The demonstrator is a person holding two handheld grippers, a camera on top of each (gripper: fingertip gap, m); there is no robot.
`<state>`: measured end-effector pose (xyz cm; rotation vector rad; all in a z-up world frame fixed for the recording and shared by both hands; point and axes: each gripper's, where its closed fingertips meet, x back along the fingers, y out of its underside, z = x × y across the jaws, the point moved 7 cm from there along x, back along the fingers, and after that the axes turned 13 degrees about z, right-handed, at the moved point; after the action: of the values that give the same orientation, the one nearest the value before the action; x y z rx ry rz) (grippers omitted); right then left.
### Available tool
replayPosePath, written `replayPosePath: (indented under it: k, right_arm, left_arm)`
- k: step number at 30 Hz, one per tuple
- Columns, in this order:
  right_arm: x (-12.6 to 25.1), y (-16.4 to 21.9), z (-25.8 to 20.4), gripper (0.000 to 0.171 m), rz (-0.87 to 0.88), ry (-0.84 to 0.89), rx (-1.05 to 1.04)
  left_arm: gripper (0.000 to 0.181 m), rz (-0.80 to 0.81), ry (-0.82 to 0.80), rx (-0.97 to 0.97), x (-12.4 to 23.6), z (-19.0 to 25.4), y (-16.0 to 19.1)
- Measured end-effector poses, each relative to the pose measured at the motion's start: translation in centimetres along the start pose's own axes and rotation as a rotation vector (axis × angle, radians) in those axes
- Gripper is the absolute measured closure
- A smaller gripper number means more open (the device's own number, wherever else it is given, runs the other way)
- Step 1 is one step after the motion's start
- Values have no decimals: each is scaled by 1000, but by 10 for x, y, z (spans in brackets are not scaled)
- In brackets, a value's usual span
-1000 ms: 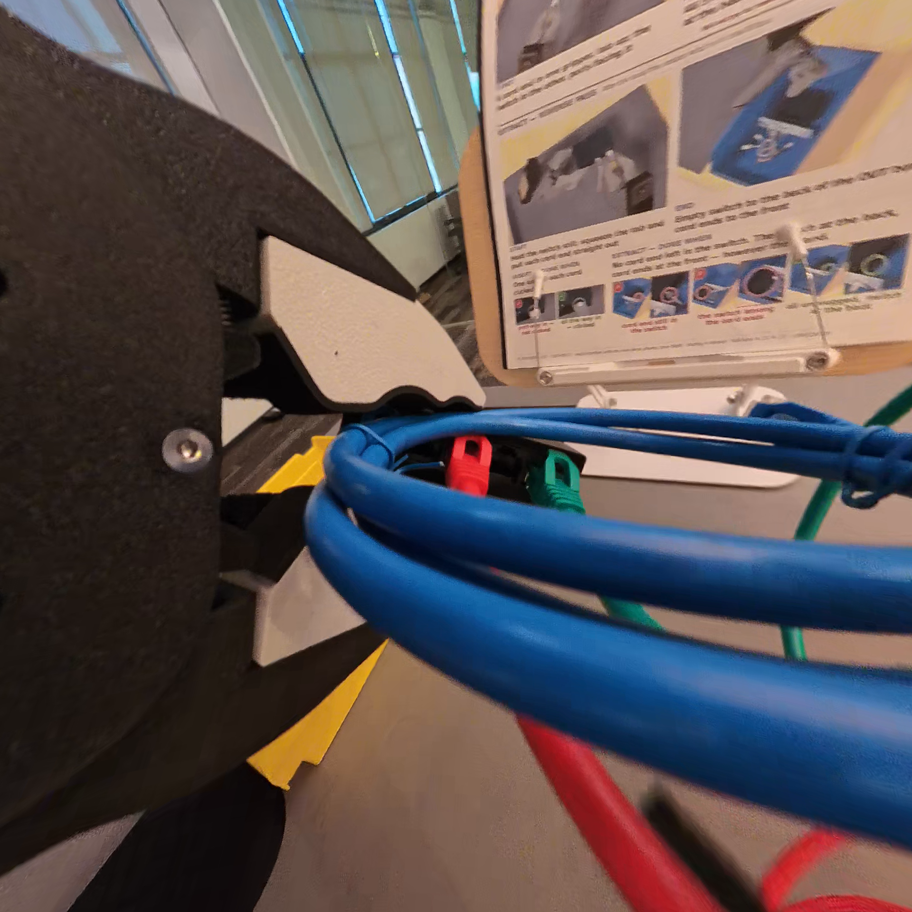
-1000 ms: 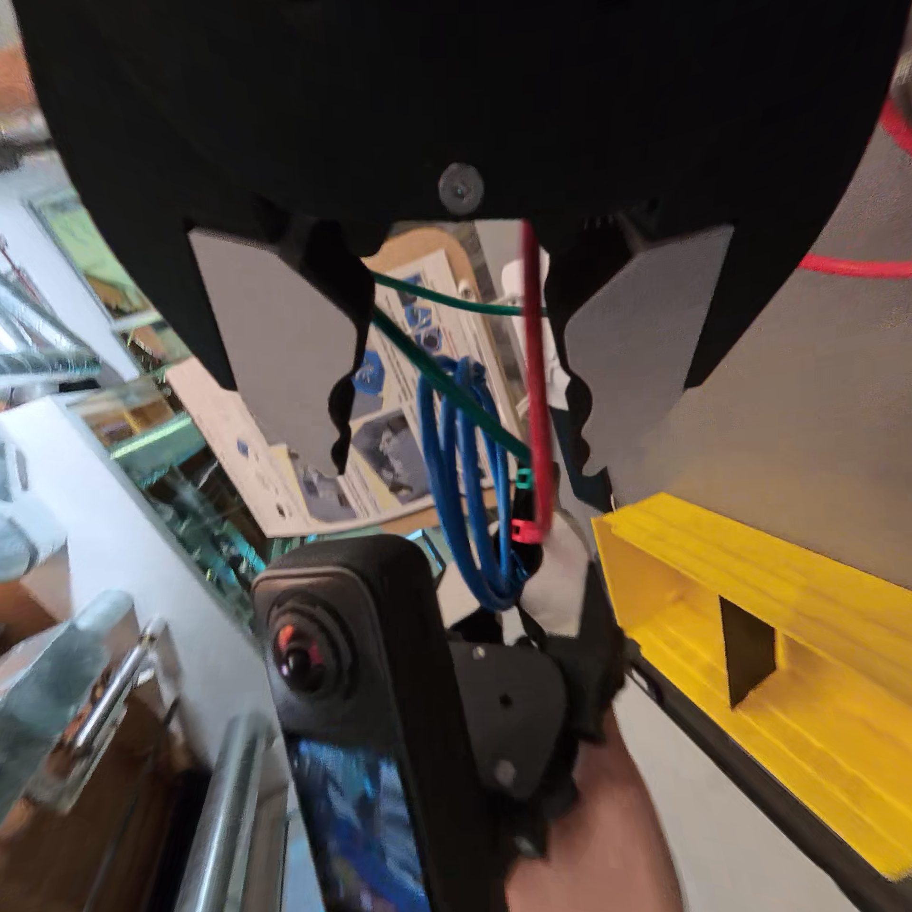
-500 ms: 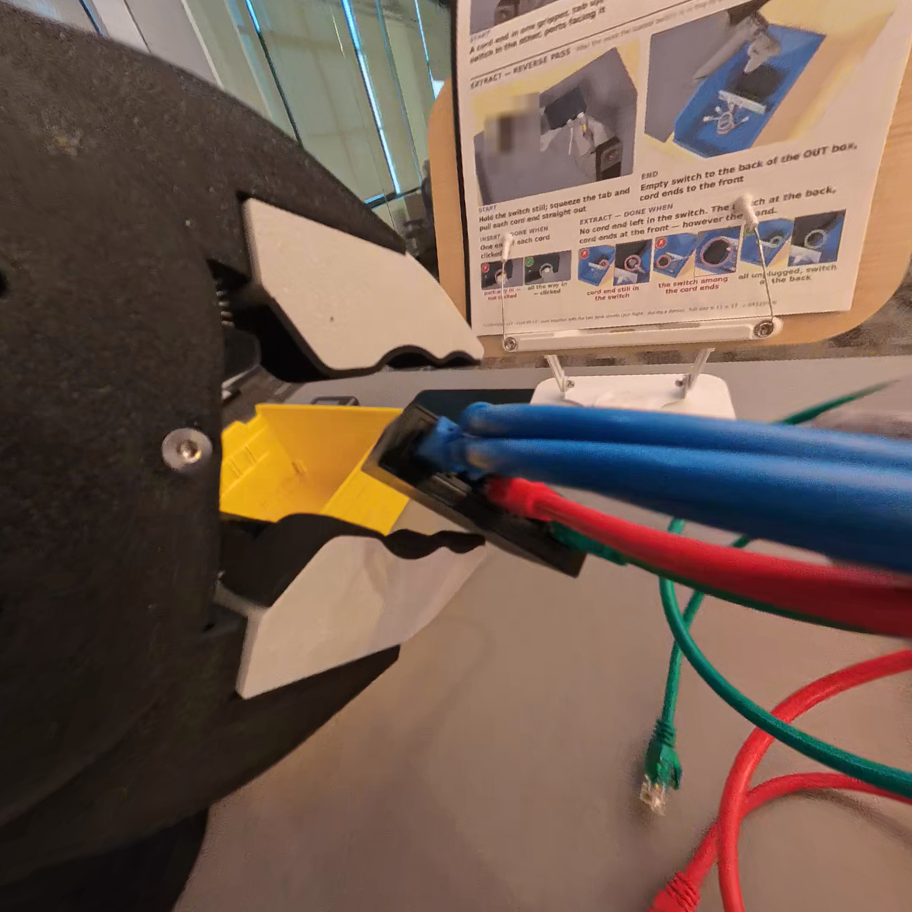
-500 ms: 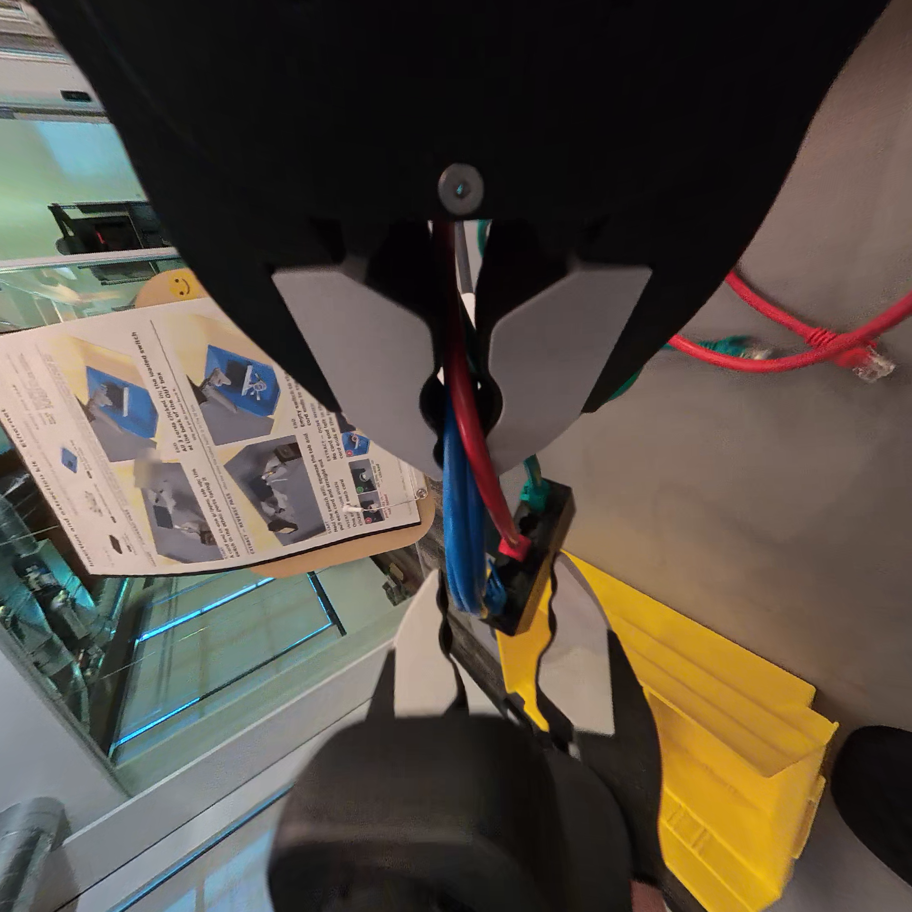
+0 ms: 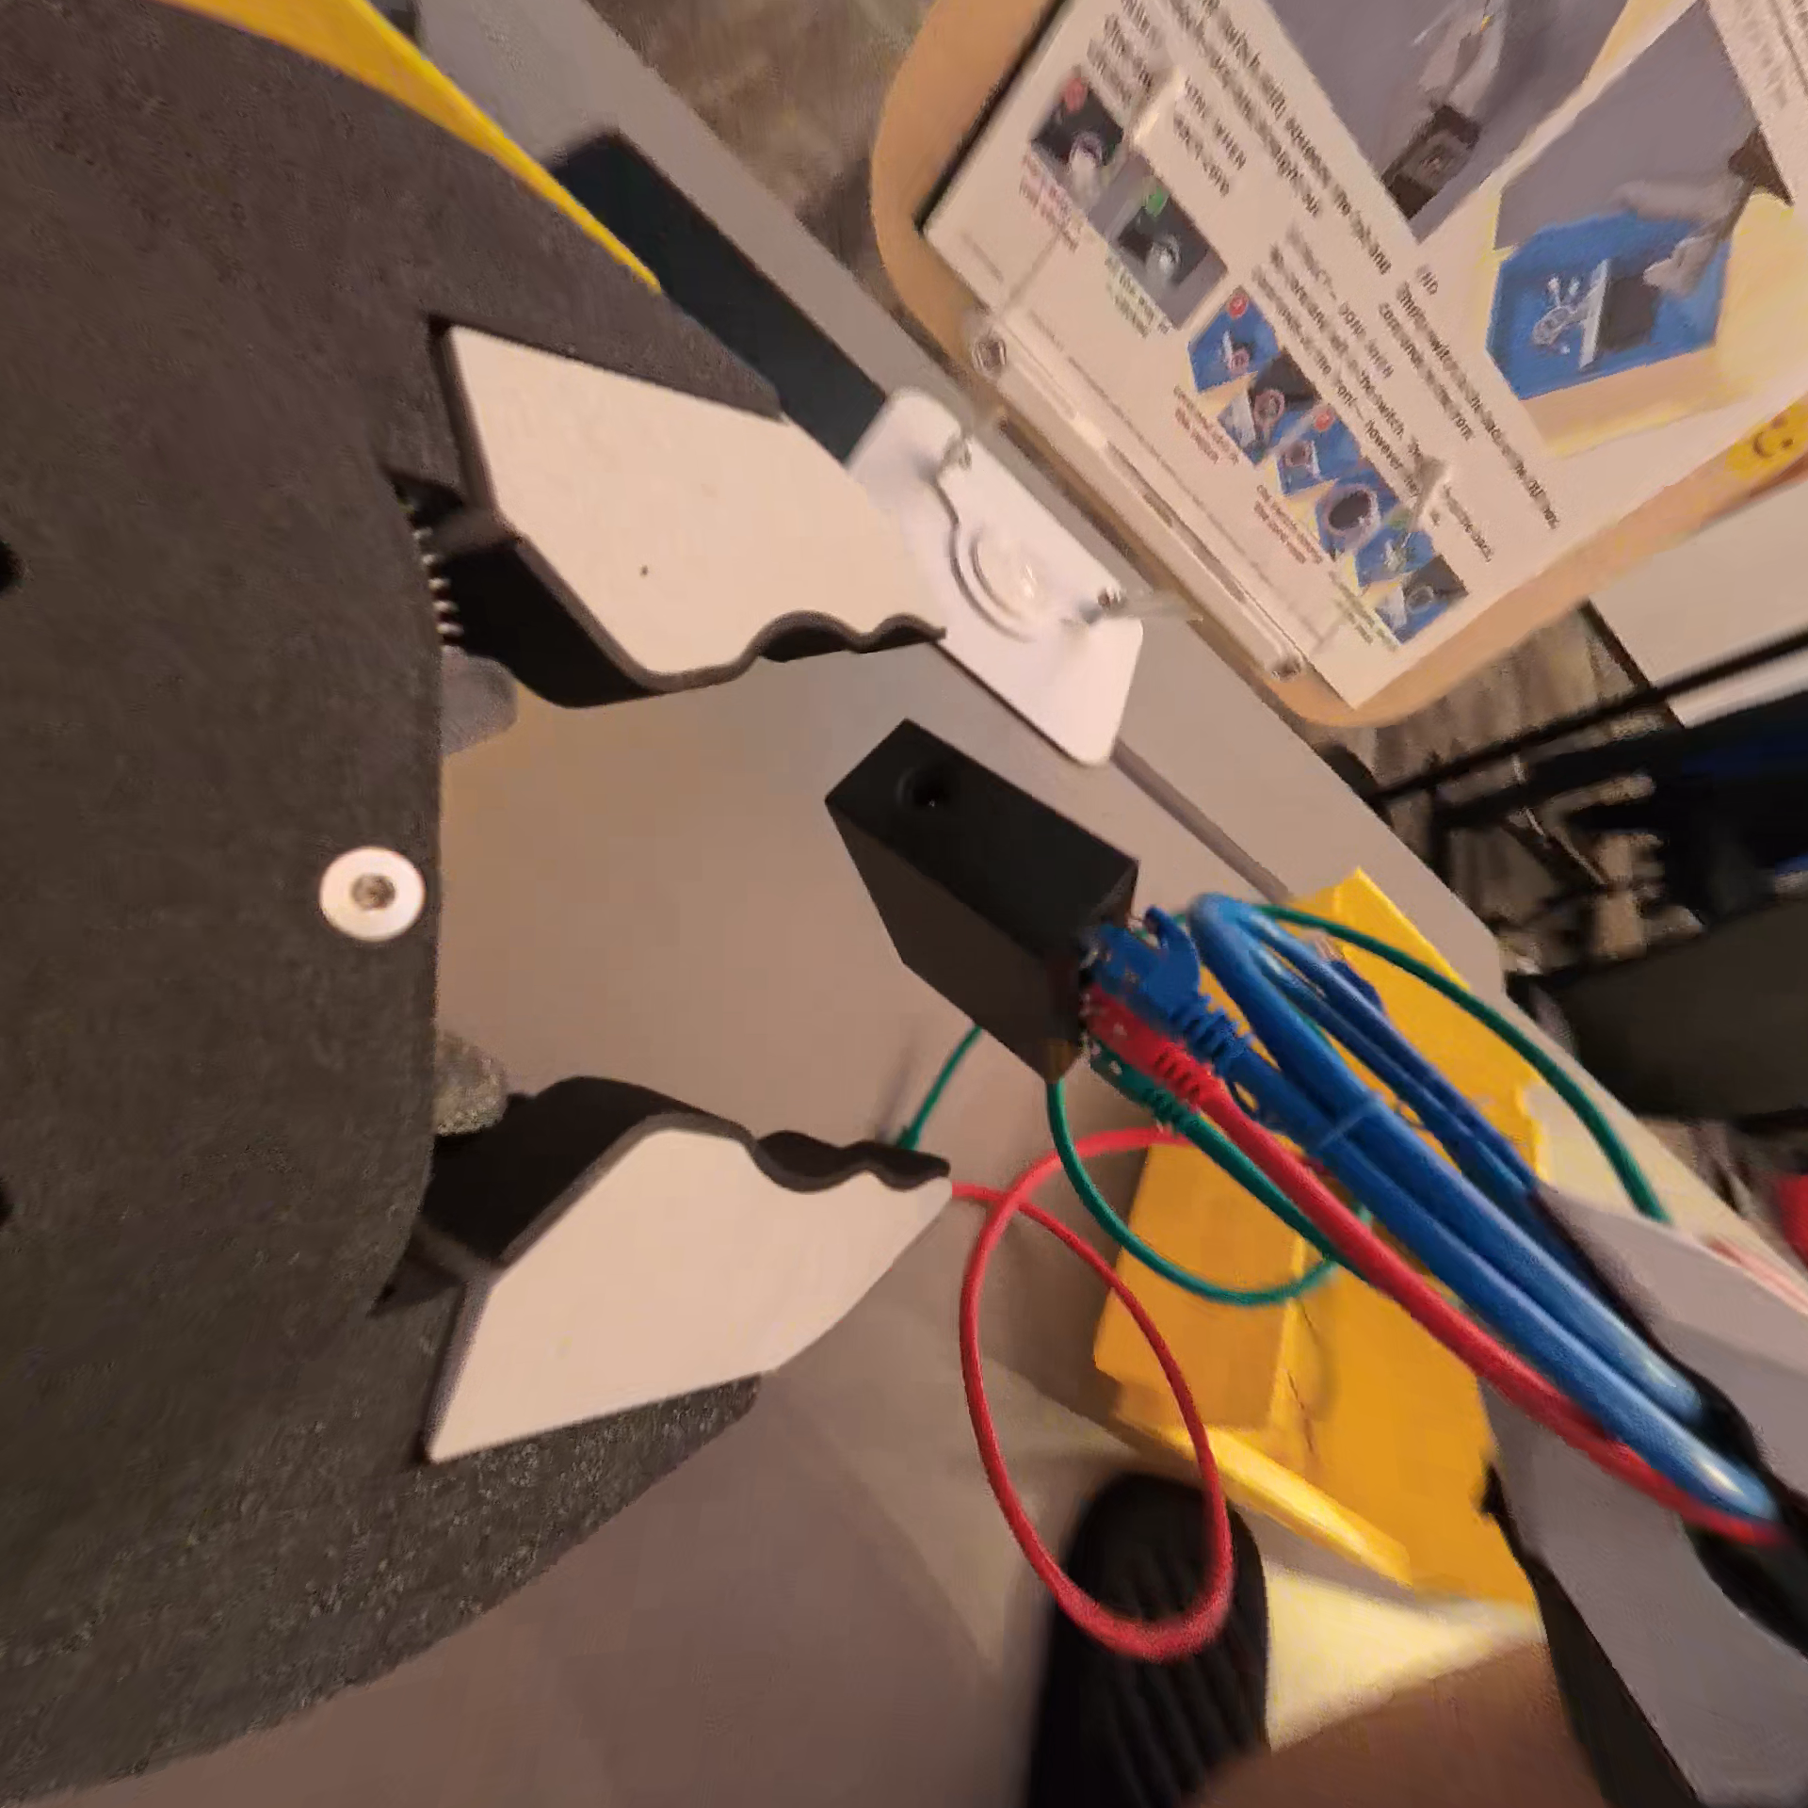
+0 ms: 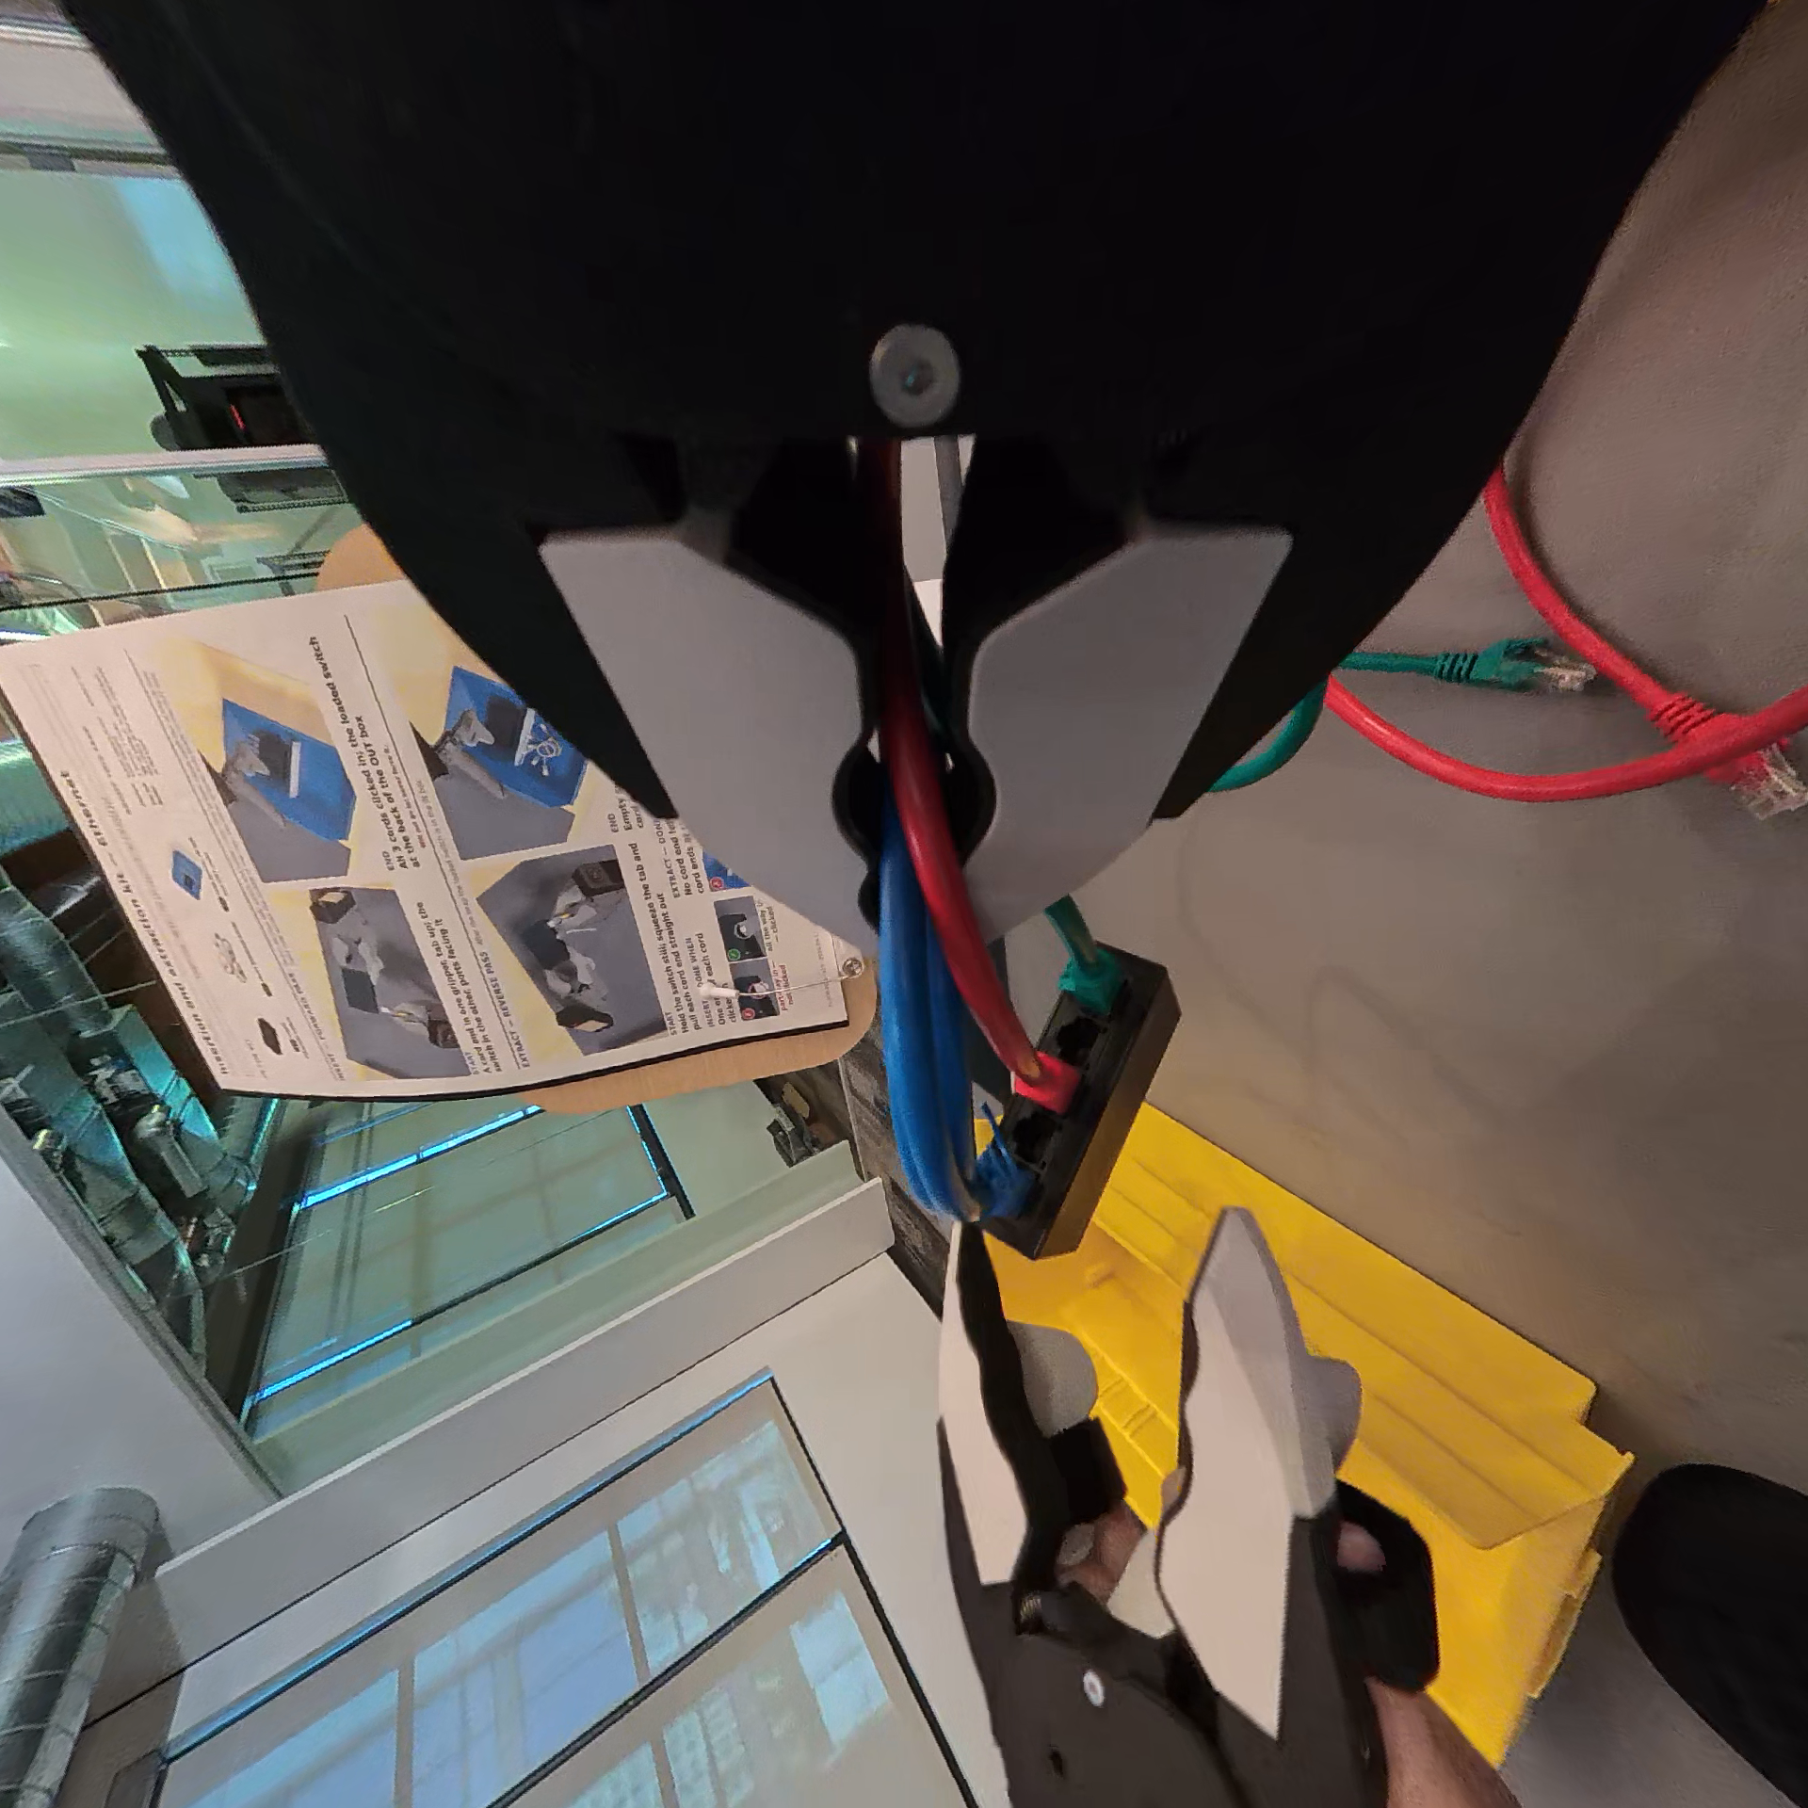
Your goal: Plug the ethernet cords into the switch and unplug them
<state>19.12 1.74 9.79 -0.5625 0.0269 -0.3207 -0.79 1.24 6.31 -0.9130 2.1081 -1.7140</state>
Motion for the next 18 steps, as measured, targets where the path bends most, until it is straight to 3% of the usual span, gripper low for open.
replayPosePath:
  k: [2,6,9,15,17,18]
  right_arm:
    - [0,2,-1,164,-1,-11,5]
    - [-1,4,-5,164,16,-41,18]
    - [-2,3,-9,164,12,-65,45]
    - [0,1,-15,164,-23,-116,96]
    - [-1,-2,-17,164,-27,-126,120]
    - [-1,-2,-18,164,-34,-127,134]
  left_arm:
    - [78,20,32,-35,-1,0,3]
    - [106,83,-40,-281,-9,6,6]
    - [109,84,-16,-338,-19,9,10]
    - [117,7,121,-318,-32,9,30]
    - [137,14,221,-325,-34,14,35]
    - [139,16,237,-332,-35,14,35]
